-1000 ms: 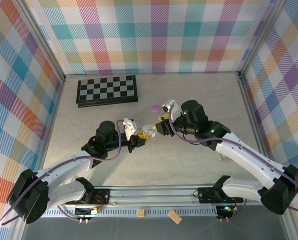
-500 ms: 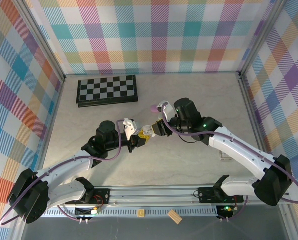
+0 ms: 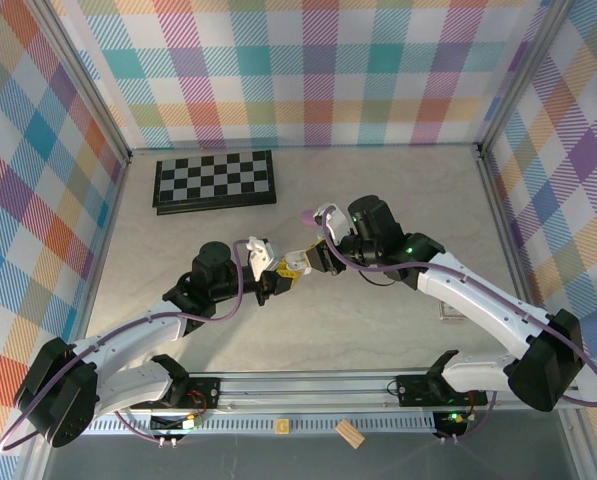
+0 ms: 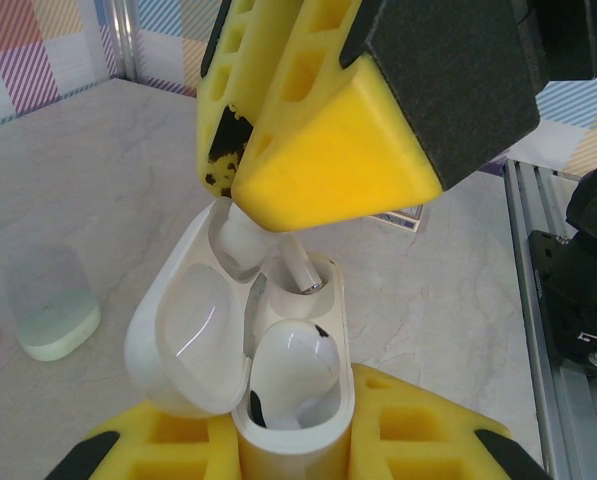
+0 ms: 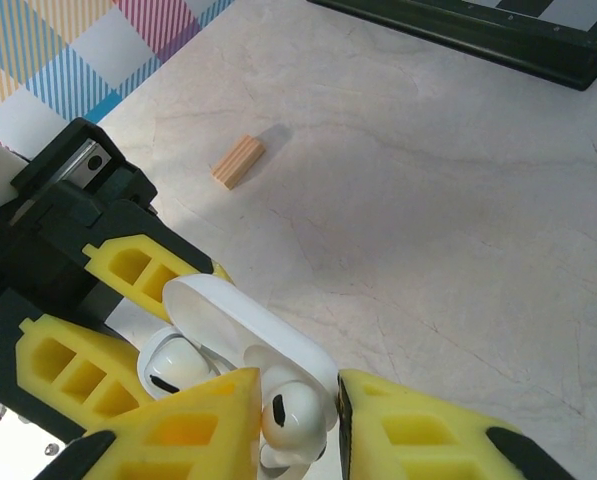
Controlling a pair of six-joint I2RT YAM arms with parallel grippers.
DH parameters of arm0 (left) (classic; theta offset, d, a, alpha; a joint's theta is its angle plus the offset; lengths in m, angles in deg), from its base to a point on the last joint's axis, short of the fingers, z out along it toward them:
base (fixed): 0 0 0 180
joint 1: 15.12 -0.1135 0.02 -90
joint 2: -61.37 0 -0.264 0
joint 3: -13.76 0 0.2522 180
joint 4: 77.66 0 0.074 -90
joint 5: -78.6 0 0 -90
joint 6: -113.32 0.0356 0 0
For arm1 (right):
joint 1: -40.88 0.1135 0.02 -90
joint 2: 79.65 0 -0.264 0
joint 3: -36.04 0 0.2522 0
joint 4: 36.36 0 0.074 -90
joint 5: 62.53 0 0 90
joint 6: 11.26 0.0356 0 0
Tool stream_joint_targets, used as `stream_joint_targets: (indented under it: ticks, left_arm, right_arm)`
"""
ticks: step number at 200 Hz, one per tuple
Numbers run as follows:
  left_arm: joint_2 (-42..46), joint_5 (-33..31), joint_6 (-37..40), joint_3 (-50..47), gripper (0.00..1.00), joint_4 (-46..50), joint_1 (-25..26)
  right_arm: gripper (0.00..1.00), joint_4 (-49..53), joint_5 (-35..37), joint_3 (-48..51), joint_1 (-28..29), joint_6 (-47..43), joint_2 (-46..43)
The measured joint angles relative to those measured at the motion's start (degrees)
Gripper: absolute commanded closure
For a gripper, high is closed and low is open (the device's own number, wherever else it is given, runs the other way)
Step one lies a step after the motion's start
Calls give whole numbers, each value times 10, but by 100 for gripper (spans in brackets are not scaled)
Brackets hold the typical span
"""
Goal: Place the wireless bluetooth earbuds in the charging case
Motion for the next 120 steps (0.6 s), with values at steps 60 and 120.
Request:
stream_joint_targets:
  ticks: [60, 120]
  left_arm:
    - [0, 1, -2, 1, 89, 2, -1]
    - [-11, 14, -3, 5, 89, 3, 0]
  right_arm:
    - [78, -2, -11, 3, -4, -41, -5]
    - [78, -6, -58, 5, -3, -80, -6]
